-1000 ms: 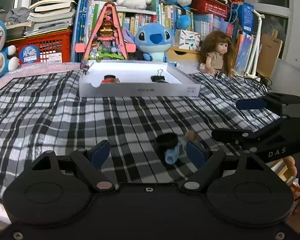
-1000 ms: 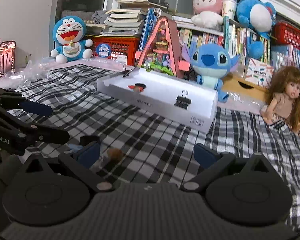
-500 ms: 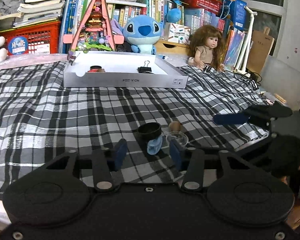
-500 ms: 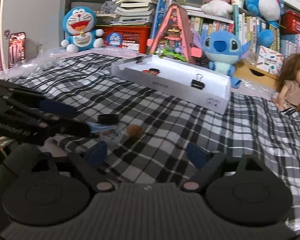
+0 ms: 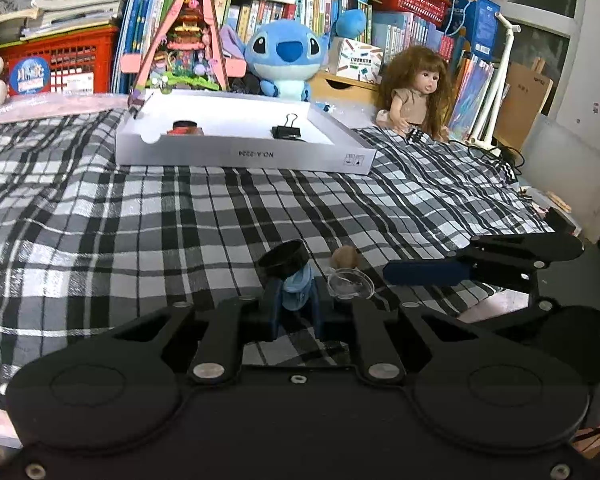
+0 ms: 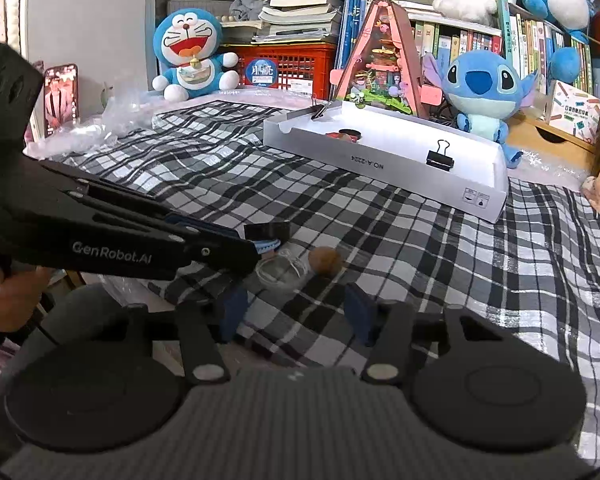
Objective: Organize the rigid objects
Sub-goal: 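Grasp the blue clip with the left gripper while the right gripper grasps the clear cap, then carry the blue clip and clear cap over the white box and lower them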
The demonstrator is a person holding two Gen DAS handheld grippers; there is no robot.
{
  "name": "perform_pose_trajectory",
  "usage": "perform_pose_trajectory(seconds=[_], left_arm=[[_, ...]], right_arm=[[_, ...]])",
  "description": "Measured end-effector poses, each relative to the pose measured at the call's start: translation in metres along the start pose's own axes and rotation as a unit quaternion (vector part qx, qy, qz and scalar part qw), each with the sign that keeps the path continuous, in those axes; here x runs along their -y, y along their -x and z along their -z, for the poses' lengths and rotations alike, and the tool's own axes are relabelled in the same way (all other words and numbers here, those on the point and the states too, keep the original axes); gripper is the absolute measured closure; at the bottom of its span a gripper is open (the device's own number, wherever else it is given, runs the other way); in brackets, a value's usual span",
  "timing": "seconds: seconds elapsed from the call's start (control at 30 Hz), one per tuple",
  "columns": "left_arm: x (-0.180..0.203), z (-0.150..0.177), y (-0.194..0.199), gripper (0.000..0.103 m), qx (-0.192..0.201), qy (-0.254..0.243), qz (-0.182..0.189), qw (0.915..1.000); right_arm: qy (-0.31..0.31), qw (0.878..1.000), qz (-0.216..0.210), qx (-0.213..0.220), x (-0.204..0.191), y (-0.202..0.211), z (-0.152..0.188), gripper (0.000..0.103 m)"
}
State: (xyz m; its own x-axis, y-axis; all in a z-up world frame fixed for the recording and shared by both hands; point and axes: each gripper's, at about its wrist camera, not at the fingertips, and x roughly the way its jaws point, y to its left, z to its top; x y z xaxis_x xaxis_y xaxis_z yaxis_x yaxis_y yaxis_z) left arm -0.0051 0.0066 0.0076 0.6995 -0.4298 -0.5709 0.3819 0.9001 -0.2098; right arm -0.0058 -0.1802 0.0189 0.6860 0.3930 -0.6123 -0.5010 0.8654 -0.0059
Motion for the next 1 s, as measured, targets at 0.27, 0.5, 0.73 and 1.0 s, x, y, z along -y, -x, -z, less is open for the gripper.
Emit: perform_pose_trajectory(seconds=[0.27,0.5,0.73,1.0], left_arm=[[-0.004,-0.001,0.014,0.089,0.014,0.0,-0.007,0.9999],[-0.008,-0.001,0.021,0.089,0.023,0.006,-0.008,0.9997],[-0.014,-0.008,0.028,0.089,0.04,0.031,0.018,0.9986],[-0.017,-0.013,0.022,0.089,0.038,0.032,-0.007,0.9987]], right_arm=[[-0.036,0.999,-0.023,0.002,0.0,-0.009,-0.008,0.064],[-0.041,0.999,-0.016,0.012,-0.002,-0.007,-0.011,0.07],[-0.053,0.998,0.003,0.025,0.006,0.0,-0.015,0.07],[-0.076,0.996,0.024,0.03,0.017,0.002,-0.016,0.07]])
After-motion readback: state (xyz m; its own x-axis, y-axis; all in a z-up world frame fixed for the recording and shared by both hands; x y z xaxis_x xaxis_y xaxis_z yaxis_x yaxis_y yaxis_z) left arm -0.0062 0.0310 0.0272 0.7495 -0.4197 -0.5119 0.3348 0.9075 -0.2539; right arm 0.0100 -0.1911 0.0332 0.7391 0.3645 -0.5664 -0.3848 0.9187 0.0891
